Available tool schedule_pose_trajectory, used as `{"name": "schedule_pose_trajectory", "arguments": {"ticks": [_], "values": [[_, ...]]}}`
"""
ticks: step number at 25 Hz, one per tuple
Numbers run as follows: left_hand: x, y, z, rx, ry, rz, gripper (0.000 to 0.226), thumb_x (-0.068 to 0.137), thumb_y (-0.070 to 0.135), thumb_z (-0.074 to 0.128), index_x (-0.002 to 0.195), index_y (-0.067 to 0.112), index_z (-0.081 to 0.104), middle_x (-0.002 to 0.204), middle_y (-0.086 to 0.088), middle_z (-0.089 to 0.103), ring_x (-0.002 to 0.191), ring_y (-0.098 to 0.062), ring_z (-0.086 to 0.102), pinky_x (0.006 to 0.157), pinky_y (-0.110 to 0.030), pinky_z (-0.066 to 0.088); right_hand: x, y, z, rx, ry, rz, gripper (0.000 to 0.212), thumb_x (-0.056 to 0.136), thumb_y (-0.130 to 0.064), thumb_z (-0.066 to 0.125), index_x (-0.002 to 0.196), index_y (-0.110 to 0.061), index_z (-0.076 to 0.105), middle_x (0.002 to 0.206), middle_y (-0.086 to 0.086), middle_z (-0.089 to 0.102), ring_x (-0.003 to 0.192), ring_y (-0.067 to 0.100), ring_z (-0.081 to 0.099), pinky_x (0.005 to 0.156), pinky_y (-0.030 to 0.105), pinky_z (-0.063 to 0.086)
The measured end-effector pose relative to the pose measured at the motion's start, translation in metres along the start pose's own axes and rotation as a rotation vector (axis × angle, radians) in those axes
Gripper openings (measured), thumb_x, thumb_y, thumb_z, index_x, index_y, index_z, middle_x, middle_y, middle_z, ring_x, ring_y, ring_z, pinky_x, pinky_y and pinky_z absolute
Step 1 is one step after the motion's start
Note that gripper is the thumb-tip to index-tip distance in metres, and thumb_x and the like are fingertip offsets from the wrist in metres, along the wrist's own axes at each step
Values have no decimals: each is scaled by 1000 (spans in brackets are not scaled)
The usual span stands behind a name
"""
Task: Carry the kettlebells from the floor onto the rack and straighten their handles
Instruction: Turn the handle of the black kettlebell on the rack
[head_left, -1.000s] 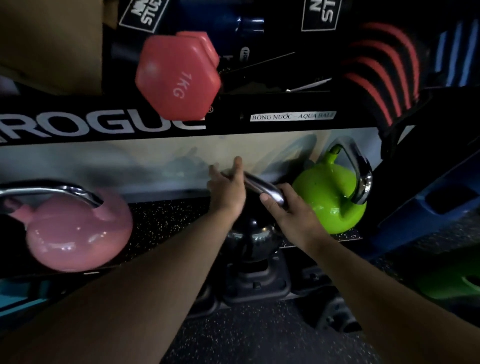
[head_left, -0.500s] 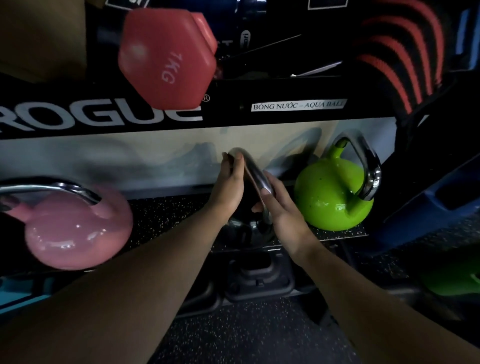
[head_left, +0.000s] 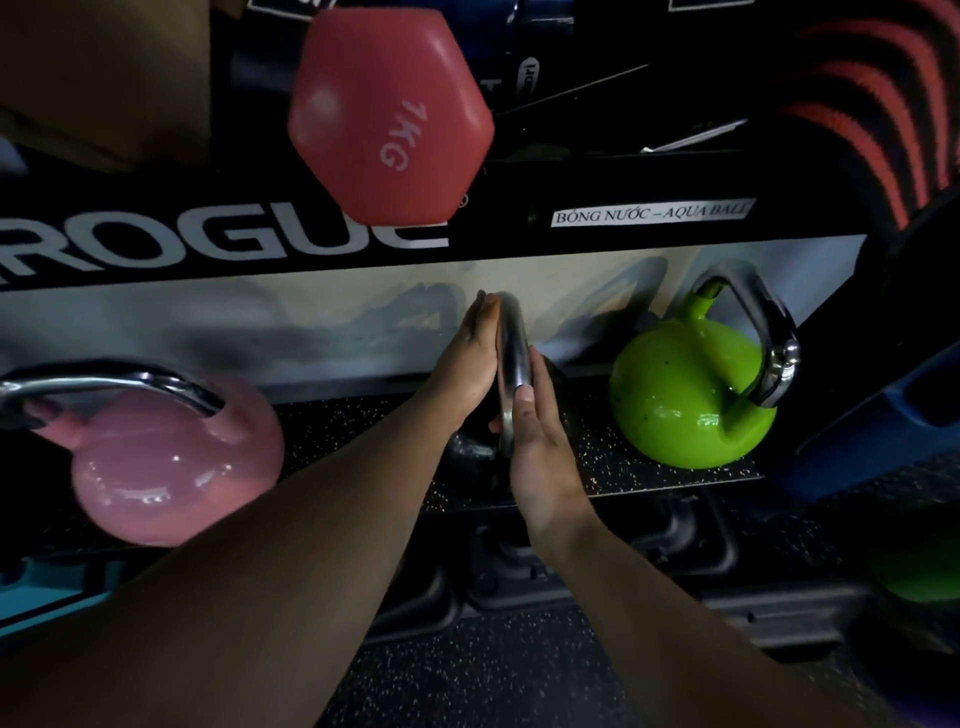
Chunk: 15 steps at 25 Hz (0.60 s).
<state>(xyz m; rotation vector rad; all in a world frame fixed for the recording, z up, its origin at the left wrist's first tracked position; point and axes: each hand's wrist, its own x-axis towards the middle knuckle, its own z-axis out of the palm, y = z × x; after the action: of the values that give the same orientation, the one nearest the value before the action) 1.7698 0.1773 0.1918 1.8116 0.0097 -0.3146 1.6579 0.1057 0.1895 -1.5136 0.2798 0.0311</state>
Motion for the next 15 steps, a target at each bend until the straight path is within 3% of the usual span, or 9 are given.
{"name": "schedule_pose_trajectory", "arguments": {"ticks": [2,4,9,11,13,15], "values": [[-1,0,0,-20,3,27,57,100,57,19,154,37,18,161,-2,27,143,-23,32,115,-36,23,0,4,-4,-21,-35,-1,42,101,-54,29,140,-65,22,142,-6,55,94,-10,62,94,29,45],[-2,1,-2,-24,23,44,55,101,55,21,152,35,24,157,-3,35,139,-24,38,113,-37,29,2,6,-9,-53,-58,-9,44,101,-53,32,142,-63,22,137,-5,58,84,-14,62,84,25,44],[-5,2,1,-47,58,44,51,104,47,23,150,27,31,153,-4,41,138,-24,41,116,-41,30,6,5,-17,-94,-76,-20,42,100,-55,36,140,-64,26,138,-6,58,111,11,62,105,40,45],[-6,3,2,-58,71,38,51,103,47,22,150,27,31,152,-5,43,137,-25,42,115,-42,31,7,6,-20,-103,-75,-17,42,100,-54,36,139,-64,28,137,-9,59,111,9,61,106,40,44],[-6,2,3,-56,70,36,51,103,48,22,150,28,30,152,-6,43,136,-26,43,112,-36,32,7,6,-21,-95,-82,-3,41,100,-53,37,139,-64,29,131,-25,59,114,-4,58,106,34,41],[-7,1,2,-37,58,38,52,103,48,21,151,29,28,153,-6,40,138,-25,41,106,-29,29,8,7,-22,-112,-92,7,42,99,-56,36,139,-65,28,109,-48,59,102,-25,52,95,23,39]]}}
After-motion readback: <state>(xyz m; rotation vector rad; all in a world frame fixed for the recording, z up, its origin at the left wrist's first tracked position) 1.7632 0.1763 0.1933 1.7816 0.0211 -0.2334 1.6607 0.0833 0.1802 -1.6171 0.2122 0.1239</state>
